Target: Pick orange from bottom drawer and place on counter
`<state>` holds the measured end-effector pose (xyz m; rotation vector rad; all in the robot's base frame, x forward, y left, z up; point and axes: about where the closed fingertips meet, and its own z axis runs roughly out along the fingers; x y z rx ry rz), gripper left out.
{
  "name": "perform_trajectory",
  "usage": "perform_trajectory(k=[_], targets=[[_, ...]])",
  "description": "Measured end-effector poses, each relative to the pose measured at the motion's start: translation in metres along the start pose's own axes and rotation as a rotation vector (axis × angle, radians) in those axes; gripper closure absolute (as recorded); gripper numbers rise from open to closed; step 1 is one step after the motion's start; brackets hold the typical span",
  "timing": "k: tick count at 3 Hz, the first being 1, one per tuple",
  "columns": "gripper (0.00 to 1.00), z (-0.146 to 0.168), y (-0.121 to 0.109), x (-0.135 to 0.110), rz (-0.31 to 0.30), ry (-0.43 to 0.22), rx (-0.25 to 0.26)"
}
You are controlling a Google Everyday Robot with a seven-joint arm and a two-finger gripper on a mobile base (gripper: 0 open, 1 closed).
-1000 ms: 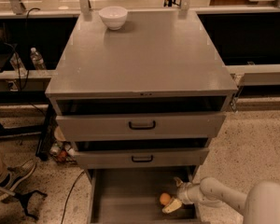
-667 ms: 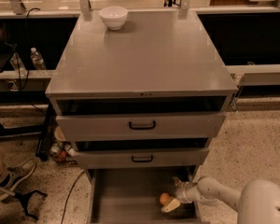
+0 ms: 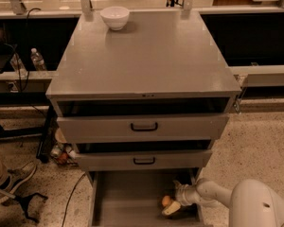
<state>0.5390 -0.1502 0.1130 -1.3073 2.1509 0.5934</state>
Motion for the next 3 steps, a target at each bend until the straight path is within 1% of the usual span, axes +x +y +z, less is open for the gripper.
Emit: perform_trajectory(k=[1,3], targets=[[0.18,0.0031,0.0019,-0.0001,-0.003,0.003,-0.004],[0.64,-0.0013,0.0051,-0.0026,-0.008,0.006,0.000]])
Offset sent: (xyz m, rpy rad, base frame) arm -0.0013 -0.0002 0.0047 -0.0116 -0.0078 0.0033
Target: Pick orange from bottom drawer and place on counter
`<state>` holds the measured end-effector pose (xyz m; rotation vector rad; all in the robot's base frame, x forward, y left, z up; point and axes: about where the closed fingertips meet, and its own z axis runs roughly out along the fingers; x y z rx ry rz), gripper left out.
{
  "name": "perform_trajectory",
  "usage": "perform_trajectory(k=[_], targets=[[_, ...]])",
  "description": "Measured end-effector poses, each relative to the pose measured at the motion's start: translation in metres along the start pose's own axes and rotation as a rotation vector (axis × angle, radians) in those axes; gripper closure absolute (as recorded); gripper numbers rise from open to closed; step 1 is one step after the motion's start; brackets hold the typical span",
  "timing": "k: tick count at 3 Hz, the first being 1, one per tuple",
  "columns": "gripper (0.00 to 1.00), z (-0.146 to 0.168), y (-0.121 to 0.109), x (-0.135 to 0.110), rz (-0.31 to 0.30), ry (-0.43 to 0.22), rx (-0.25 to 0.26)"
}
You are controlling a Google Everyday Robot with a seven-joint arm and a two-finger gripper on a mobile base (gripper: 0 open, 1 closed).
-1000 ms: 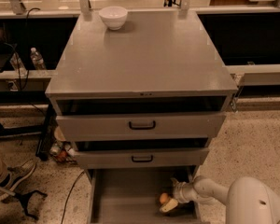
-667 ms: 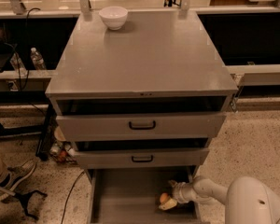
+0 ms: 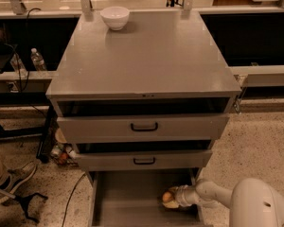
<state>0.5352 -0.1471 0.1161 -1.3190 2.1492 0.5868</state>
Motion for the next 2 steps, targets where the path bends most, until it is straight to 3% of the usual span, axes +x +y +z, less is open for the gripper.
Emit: perform_trajectory(k=[1,2], targets=[[0.95,-0.016,0.003,-0.015,-0.018,-0.043,-0.011],[1.00,-0.036,0.012,-0.031,-0.032,-0.113,-0.058]])
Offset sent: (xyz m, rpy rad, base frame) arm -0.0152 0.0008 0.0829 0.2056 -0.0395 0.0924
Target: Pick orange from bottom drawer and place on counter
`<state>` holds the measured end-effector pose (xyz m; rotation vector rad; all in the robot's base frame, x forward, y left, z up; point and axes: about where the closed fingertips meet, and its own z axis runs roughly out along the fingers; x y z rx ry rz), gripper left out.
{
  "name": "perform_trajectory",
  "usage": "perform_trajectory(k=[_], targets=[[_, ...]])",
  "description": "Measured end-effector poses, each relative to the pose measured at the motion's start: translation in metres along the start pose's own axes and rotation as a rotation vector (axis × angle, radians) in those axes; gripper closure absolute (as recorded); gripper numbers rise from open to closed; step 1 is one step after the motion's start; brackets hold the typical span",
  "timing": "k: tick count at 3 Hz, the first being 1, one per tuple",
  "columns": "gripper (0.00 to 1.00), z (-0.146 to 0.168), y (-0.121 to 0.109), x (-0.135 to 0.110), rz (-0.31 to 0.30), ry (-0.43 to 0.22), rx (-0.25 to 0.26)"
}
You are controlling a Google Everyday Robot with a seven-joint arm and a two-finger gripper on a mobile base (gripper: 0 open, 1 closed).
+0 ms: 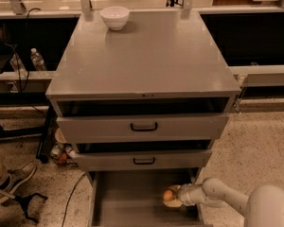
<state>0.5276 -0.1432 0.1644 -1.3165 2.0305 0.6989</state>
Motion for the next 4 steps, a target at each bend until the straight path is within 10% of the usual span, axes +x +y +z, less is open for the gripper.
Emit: perform_trajectory(k=[2,4], targets=[[1.00,-0.035,0.026,-0.031,-0.034,-0.094,-0.107],[1.00,-0.050,0.035,-0.044,-0.072,-0.109,-0.086]])
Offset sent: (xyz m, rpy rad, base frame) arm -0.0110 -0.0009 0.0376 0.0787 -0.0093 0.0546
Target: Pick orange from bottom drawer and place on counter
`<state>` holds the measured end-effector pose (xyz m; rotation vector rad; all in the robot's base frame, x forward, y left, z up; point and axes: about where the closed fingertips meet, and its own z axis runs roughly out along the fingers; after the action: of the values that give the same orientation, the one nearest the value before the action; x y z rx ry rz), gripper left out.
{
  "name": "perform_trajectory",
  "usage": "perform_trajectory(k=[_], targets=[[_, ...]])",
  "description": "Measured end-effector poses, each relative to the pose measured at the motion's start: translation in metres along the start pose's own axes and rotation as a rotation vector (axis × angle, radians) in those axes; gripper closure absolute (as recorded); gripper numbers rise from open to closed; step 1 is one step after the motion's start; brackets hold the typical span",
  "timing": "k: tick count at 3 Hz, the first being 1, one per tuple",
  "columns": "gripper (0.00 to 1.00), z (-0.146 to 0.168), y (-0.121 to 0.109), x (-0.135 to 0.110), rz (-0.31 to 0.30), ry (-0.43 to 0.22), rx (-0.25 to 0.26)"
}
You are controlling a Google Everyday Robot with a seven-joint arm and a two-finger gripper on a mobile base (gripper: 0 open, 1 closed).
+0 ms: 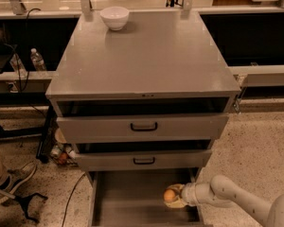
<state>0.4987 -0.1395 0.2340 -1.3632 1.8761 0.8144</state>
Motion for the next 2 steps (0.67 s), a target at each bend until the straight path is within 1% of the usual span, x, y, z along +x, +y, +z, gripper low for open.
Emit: perform_trajectory(k=[1,2], targets=[[1.00,-0.031,0.018,-0.020,-0.061,-0.022,0.055],[1.00,-0.077,0.037,-0.053,-0.150,-0.049,0.137]])
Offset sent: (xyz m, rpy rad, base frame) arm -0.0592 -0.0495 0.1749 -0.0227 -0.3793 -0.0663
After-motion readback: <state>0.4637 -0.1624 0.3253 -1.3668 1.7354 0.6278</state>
